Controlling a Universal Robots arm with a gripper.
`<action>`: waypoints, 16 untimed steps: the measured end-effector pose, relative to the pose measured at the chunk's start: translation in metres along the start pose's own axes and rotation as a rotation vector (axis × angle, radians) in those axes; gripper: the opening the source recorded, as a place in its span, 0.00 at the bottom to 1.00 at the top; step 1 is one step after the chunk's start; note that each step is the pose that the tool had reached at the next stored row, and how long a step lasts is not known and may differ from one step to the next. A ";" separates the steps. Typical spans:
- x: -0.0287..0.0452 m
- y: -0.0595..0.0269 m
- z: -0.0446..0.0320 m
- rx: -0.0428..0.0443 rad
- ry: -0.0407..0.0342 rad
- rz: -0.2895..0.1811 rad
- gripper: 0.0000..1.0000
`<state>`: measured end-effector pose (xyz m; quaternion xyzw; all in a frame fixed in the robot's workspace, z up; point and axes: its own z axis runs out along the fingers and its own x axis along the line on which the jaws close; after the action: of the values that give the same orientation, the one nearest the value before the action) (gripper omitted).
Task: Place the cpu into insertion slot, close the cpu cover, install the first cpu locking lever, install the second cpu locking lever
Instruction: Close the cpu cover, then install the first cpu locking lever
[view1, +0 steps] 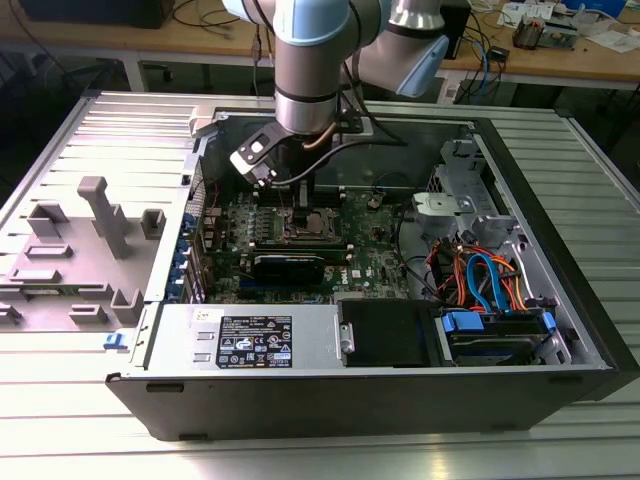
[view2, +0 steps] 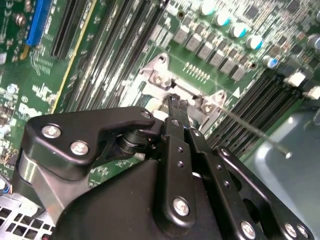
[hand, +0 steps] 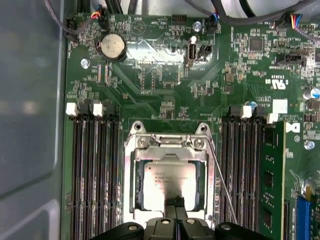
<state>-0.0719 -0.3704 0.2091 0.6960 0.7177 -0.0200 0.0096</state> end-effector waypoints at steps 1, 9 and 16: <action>-0.0001 0.0034 0.0000 0.0018 0.0001 0.000 0.11; -0.0008 0.0206 -0.0038 0.0074 0.0002 0.000 0.11; -0.0009 0.0206 -0.0060 0.0074 0.0003 0.000 0.11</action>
<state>-0.0512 -0.3704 0.2148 0.6959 0.7177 -0.0225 0.0069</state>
